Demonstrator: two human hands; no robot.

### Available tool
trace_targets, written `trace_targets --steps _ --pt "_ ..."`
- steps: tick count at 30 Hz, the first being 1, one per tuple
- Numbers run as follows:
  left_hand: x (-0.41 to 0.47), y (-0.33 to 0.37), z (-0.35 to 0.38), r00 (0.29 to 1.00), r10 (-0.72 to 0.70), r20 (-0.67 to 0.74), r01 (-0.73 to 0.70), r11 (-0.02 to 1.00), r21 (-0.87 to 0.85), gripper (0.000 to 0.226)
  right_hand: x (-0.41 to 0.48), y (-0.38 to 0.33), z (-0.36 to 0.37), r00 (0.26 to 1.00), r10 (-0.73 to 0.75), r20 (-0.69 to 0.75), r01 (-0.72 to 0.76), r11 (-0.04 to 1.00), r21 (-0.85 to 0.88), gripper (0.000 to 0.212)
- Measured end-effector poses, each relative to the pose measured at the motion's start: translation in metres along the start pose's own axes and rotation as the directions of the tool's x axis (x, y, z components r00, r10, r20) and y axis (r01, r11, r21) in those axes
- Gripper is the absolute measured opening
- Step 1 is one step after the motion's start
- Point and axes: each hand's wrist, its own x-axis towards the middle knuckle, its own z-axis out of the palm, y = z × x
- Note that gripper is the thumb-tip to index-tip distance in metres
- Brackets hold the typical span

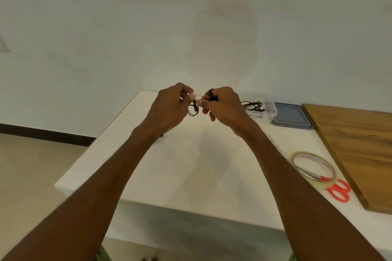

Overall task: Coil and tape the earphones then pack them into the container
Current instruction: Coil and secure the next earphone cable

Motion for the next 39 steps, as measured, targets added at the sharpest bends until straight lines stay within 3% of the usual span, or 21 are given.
trace_targets --steps 4,9,12,15,17,19,22,24,27,30,33,39 --pt "0.001 -0.002 -0.002 0.996 -0.058 0.073 0.062 0.997 -0.044 0.039 0.001 0.0 -0.003 0.999 0.017 -0.035 -0.016 0.999 0.047 0.021" --pt "0.002 -0.002 -0.005 0.999 -0.036 -0.027 0.031 0.985 -0.171 0.01 0.001 0.001 -0.002 1.0 0.005 -0.009 -0.005 1.0 0.01 0.02" --pt "0.0 0.0 -0.006 0.997 -0.052 -0.05 0.04 0.978 -0.204 0.006 0.001 0.003 0.001 1.0 -0.01 0.022 0.011 0.999 -0.042 0.018" --pt "0.0 0.0 -0.007 0.979 -0.204 0.01 0.196 0.923 -0.332 0.01 0.003 0.004 0.002 0.999 -0.03 0.016 0.031 0.996 -0.089 0.015" --pt "0.002 0.0 -0.01 0.928 -0.352 0.118 0.364 0.8 -0.477 0.017 0.004 0.004 0.003 0.999 -0.044 0.01 0.045 0.992 -0.119 0.014" --pt "0.005 -0.001 -0.011 0.896 -0.417 0.153 0.442 0.807 -0.392 0.024 0.004 0.004 0.006 0.998 -0.06 -0.001 0.059 0.984 -0.165 0.013" --pt "0.006 -0.004 -0.011 0.91 -0.382 0.163 0.391 0.92 -0.023 0.031 0.003 0.006 0.012 0.996 -0.09 -0.007 0.084 0.953 -0.291 0.009" --pt "0.005 -0.005 -0.01 0.899 -0.375 0.227 0.376 0.926 0.041 0.04 0.0 0.007 0.016 0.993 -0.113 0.013 0.111 0.936 -0.335 0.009" --pt "0.006 -0.005 -0.011 0.875 -0.399 0.273 0.428 0.902 -0.056 0.055 -0.003 0.004 0.021 0.986 -0.157 0.047 0.163 0.912 -0.376 0.011" --pt "0.006 -0.006 -0.015 0.863 -0.407 0.298 0.481 0.841 -0.246 0.041 -0.004 0.001 0.022 0.98 -0.191 0.058 0.198 0.897 -0.396 0.013" --pt "0.003 -0.009 -0.016 0.839 -0.451 0.305 0.545 0.7 -0.462 0.026 -0.004 -0.004 0.021 0.974 -0.209 0.09 0.226 0.925 -0.305 0.013" --pt "0.004 -0.01 -0.016 0.834 -0.478 0.276 0.548 0.652 -0.525 0.036 -0.001 -0.004 0.014 0.98 -0.197 -0.007 0.191 0.96 -0.206 0.011"
